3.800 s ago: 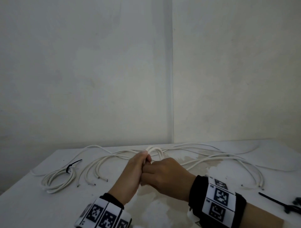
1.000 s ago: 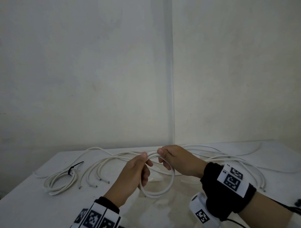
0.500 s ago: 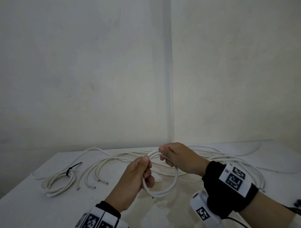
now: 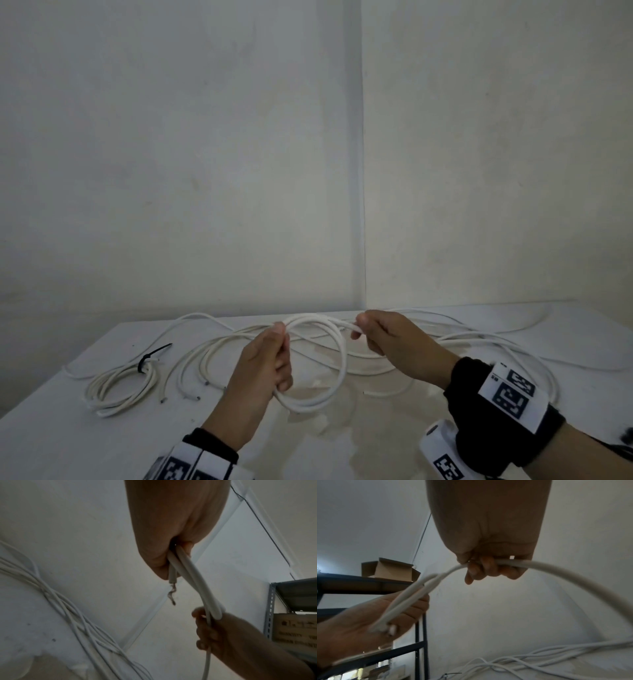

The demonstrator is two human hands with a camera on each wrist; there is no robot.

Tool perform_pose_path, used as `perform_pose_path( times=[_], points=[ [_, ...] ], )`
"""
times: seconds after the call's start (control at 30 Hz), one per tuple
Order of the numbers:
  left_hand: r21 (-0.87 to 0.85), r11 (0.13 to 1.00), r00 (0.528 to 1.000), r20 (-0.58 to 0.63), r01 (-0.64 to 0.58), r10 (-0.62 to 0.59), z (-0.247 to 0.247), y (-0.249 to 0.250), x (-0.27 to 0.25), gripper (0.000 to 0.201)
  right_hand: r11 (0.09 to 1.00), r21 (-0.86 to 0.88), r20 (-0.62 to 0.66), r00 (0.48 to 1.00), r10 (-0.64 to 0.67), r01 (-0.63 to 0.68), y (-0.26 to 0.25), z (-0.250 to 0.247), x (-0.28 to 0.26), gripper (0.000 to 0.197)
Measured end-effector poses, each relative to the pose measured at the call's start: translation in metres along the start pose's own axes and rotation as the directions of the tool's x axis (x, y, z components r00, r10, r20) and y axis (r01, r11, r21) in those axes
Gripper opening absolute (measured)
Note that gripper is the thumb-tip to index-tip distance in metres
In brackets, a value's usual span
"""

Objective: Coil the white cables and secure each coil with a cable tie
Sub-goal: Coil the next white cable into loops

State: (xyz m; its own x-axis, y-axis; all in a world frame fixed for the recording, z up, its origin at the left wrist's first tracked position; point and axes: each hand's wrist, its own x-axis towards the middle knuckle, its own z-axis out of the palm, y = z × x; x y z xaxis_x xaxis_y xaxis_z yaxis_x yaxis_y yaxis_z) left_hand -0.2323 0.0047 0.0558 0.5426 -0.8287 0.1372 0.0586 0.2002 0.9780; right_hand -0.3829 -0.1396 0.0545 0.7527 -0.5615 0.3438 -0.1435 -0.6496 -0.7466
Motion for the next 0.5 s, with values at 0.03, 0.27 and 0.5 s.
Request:
perform_pose_path(
  times=[0.03, 0.27, 0.5],
  points=[
    [-0.037, 0.999, 0.999, -0.033, -0.006, 0.004, -0.004, 0.003, 0.002, 0.034, 1.0, -0.018, -0.023, 1.0, 0.0, -0.001, 0.006, -0.003, -0.001, 0.032],
    [-0.137, 0.983, 0.972, -0.218, -0.122, 0.09, -0.035, 0.018, 0.01, 0.035, 0.993, -0.11, -0.056, 0.997, 0.044, -0.05, 0.037, -0.011, 0.004, 0.018],
    [-0.018, 0.975, 0.91, -0.362, -0.222, 0.201, -0.045, 0.018, 0.019, 0.035, 0.835, -0.549, -0.01, 0.998, -0.062, 0.046, 0.03, 0.024, 0.004, 0.033]
  ],
)
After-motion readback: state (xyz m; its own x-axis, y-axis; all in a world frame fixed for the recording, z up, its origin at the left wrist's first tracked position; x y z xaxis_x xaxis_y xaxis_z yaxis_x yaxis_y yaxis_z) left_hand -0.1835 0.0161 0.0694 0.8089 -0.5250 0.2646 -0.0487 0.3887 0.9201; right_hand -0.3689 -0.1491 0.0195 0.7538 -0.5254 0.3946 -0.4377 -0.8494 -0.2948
